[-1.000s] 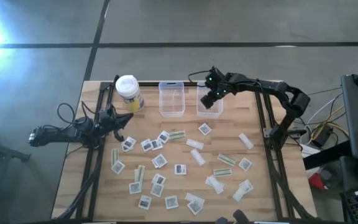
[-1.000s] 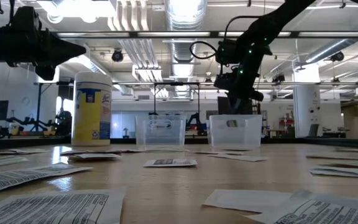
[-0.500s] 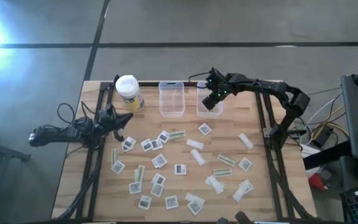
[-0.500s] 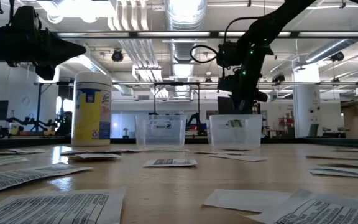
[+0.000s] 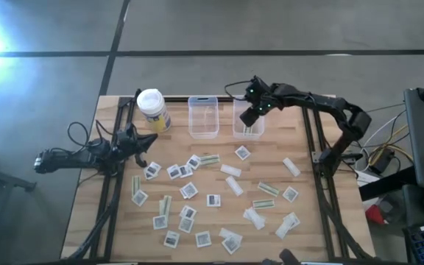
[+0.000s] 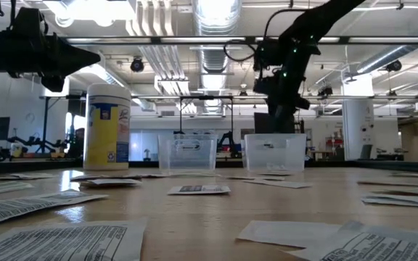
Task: Pick & Place First Aid Supplies
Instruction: Put the towelette pack into the left transparent bin
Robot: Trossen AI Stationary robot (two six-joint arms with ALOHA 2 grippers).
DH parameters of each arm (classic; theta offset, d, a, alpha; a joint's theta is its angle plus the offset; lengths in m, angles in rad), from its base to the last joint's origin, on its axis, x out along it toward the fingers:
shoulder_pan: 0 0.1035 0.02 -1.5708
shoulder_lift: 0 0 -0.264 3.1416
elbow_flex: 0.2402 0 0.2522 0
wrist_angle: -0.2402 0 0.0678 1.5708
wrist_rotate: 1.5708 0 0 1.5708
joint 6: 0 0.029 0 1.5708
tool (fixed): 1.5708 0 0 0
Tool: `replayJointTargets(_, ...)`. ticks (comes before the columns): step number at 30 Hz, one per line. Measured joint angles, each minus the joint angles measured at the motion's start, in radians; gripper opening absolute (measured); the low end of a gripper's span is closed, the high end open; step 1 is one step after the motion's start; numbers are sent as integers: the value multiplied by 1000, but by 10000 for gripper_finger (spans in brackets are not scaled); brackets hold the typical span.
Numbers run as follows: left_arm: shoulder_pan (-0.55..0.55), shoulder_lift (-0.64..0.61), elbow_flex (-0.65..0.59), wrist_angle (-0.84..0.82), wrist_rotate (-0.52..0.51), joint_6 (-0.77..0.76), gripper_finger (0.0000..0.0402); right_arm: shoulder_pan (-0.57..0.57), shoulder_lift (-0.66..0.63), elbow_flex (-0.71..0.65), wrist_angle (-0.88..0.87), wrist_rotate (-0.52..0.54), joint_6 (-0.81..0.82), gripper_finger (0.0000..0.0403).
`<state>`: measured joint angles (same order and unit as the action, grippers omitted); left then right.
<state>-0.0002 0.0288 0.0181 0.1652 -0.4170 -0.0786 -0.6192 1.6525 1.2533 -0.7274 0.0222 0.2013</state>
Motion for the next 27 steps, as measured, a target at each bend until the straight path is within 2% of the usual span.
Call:
replayJointTargets(4,0,0,0,1,0,3,15,14,-87,6,0,0,-4,120)
replayJointTargets(12,0,0,0,58,0,4,111,115,-296,-81,10,4,-18,114)
replayJointTargets(15,0,0,4,101,0,-9,135,168,-354,-137,29,4,-10,107)
replayJointTargets(22,0,10,54,91,44,-11,149,273,-442,-305,163,4,47,93)
replayJointTargets(27,-1,62,141,-41,76,-28,149,343,-477,-378,211,4,101,84)
